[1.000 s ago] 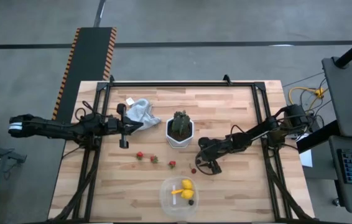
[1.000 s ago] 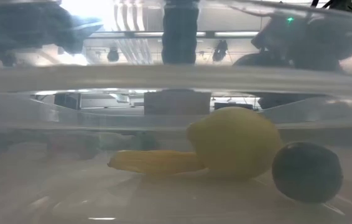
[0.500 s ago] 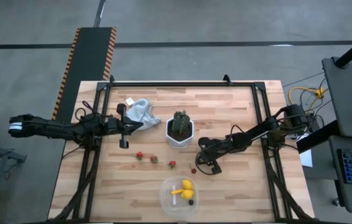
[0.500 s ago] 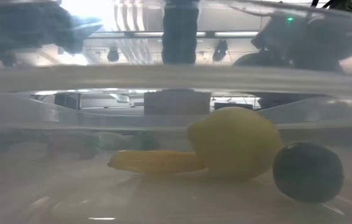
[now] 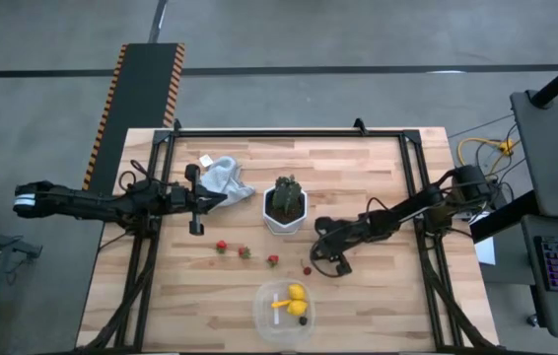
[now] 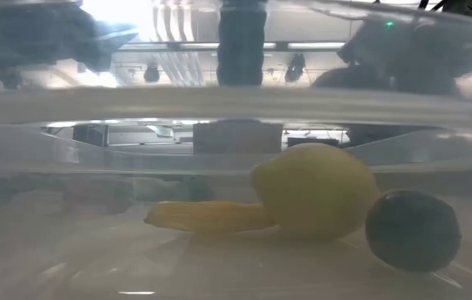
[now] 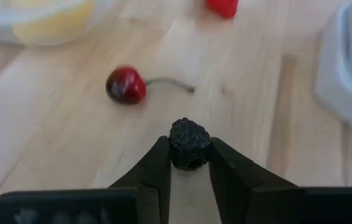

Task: Pick and placing Produce into tupperware
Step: Put the blackberry into the transparent bin

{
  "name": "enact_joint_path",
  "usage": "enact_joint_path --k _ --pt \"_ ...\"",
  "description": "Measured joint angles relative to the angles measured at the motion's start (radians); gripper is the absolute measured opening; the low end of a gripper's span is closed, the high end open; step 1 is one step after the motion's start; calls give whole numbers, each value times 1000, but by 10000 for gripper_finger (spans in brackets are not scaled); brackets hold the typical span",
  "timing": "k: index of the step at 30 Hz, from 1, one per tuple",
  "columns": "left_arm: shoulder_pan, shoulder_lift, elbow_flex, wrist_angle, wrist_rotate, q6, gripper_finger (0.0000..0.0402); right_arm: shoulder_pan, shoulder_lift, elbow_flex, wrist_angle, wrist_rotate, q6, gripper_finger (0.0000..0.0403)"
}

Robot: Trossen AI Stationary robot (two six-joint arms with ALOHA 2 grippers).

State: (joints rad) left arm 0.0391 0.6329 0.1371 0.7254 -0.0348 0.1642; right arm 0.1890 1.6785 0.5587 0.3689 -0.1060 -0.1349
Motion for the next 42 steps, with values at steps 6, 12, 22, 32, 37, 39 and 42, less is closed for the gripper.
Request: enact_joint_path --k 6,12,22,32,37,39,42 --pt "0 -1 0 0 0 1 0 0 -112 0 -16 2 -1 75" --pt "0 -1 0 8 0 1 0 28 -231 3 -21 3 30 75" --pt "0 1 0 27 0 1 0 146 -190 170 -112 91 49 75" --pt "0 -3 0 28 0 8 0 191 53 386 -114 92 83 74" --pt "0 -11 0 33 0 56 0 204 163 514 -203 97 98 74" --pt "0 -13 0 36 0 80 0 202 195 556 -255 100 111 74" --pt "0 -14 0 52 0 82 0 206 228 609 -297 103 109 74"
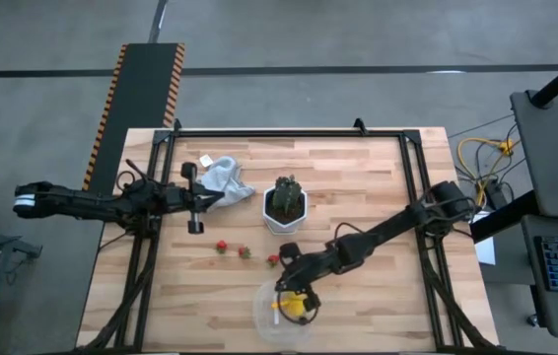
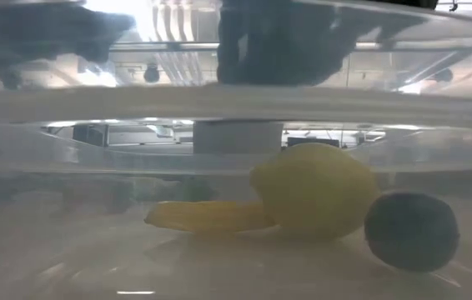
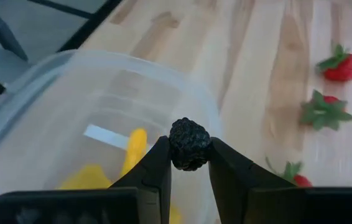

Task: Pick and placing Produce into tupperware
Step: Put the blackberry into the transparent bin

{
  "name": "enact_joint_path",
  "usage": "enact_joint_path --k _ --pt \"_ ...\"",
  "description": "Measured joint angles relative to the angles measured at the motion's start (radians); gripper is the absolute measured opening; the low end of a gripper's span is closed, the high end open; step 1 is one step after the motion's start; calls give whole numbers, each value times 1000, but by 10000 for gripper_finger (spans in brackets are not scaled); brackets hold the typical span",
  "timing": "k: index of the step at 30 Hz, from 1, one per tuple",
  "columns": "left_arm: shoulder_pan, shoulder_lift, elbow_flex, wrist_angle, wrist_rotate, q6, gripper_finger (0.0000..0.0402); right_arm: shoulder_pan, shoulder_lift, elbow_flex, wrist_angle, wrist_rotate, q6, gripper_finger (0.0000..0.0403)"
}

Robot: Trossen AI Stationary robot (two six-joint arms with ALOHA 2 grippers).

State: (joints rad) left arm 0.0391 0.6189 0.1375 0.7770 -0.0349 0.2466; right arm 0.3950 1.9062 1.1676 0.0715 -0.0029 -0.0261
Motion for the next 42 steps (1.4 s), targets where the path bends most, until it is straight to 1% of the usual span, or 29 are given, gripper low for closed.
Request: enact_joint_path --k 6,23,25,31,35,38,42 --pt "0 0 0 14 0 -1 0 7 25 56 -89 -7 3 74" --pt "0 16 0 18 0 -5 0 45 26 63 -120 5 114 74" --pt "0 21 0 19 0 -6 0 44 26 62 -120 25 120 74" --pt "0 29 0 18 1 -56 0 43 26 61 -121 31 124 98" --pt "0 28 -1 19 1 -58 0 46 26 60 -122 27 124 98" --pt "0 31 -2 19 1 -58 0 48 26 60 -128 3 123 98" --pt "0 37 -3 19 1 -60 0 48 26 60 -128 -3 124 109"
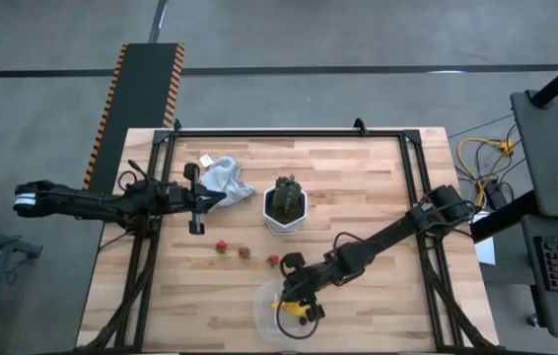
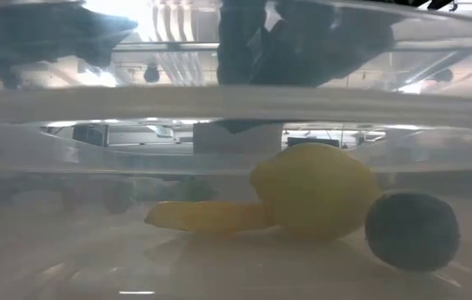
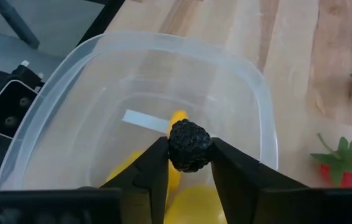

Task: Pick and placing Produce into tupperware
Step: Put the blackberry into the transparent bin, then put the red cherry into the transparent bin

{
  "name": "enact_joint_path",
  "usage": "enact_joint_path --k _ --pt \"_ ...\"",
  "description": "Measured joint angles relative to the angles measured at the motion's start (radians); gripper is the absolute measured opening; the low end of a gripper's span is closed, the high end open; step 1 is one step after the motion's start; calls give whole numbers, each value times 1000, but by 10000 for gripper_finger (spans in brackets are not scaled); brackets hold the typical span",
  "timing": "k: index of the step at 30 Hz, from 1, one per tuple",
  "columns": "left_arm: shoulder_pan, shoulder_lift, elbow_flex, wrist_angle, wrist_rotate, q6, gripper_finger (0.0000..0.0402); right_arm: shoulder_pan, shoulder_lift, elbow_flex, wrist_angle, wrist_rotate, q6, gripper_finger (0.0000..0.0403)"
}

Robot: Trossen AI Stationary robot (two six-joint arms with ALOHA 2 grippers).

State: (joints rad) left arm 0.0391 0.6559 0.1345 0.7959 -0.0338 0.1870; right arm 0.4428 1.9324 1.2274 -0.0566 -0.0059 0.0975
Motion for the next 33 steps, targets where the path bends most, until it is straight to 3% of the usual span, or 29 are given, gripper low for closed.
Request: enact_joint_path --k 11,23,26,30,33 --pt "0 11 -5 0 0 -1 0 -3 0 0 0 7 -10 136" --pt "0 22 -11 -1 0 -27 0 -49 -124 -11 -106 10 -135 119" --pt "0 30 -11 -3 1 -44 0 -54 -172 -55 -133 15 -136 114" --pt "0 48 -11 -4 1 -85 0 -51 -250 -172 -125 107 -139 106" --pt "0 63 -11 -1 2 -85 0 -51 -311 -290 -41 117 -114 99"
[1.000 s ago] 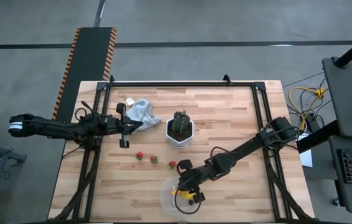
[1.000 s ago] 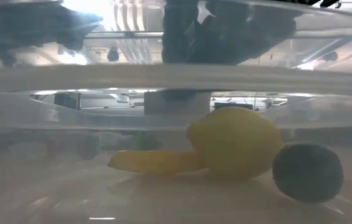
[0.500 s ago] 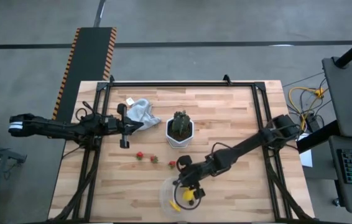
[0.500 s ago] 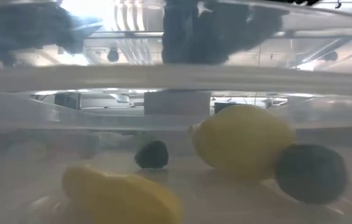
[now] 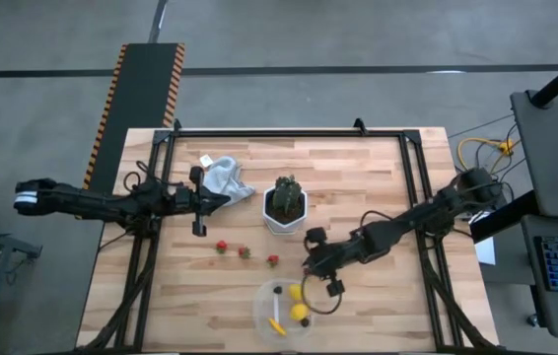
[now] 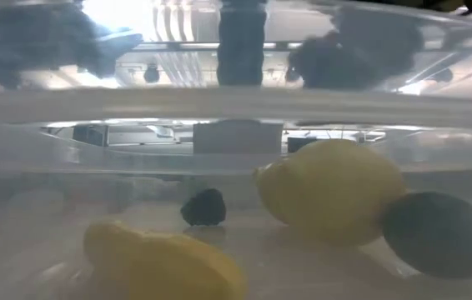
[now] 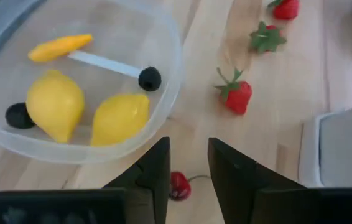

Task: Pick and placing Produce into tupperware
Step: Put the red cherry into the transparent bin

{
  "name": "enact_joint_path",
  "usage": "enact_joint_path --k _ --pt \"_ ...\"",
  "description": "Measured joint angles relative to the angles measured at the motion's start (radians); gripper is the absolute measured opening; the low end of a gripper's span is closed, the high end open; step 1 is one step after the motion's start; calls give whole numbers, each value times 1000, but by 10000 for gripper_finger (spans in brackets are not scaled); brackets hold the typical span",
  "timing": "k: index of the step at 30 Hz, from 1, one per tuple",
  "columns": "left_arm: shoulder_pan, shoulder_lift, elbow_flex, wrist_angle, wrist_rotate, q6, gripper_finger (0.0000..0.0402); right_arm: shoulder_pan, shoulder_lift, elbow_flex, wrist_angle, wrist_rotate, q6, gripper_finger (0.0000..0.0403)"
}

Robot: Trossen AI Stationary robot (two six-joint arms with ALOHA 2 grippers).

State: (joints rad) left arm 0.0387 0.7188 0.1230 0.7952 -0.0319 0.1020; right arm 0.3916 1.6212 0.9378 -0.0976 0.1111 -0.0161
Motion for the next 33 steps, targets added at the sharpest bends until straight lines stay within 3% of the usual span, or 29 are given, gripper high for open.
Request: enact_joint_path --k 6,13,24,33 --pt "0 27 0 8 2 -19 0 0 -99 -210 241 5 17 88" --pt "0 41 5 10 3 -20 0 0 -81 -314 376 5 34 102" --pt "0 51 9 15 2 -20 0 -2 46 -325 517 6 26 201" --pt "0 40 9 16 2 -20 0 -2 128 -324 564 22 63 216"
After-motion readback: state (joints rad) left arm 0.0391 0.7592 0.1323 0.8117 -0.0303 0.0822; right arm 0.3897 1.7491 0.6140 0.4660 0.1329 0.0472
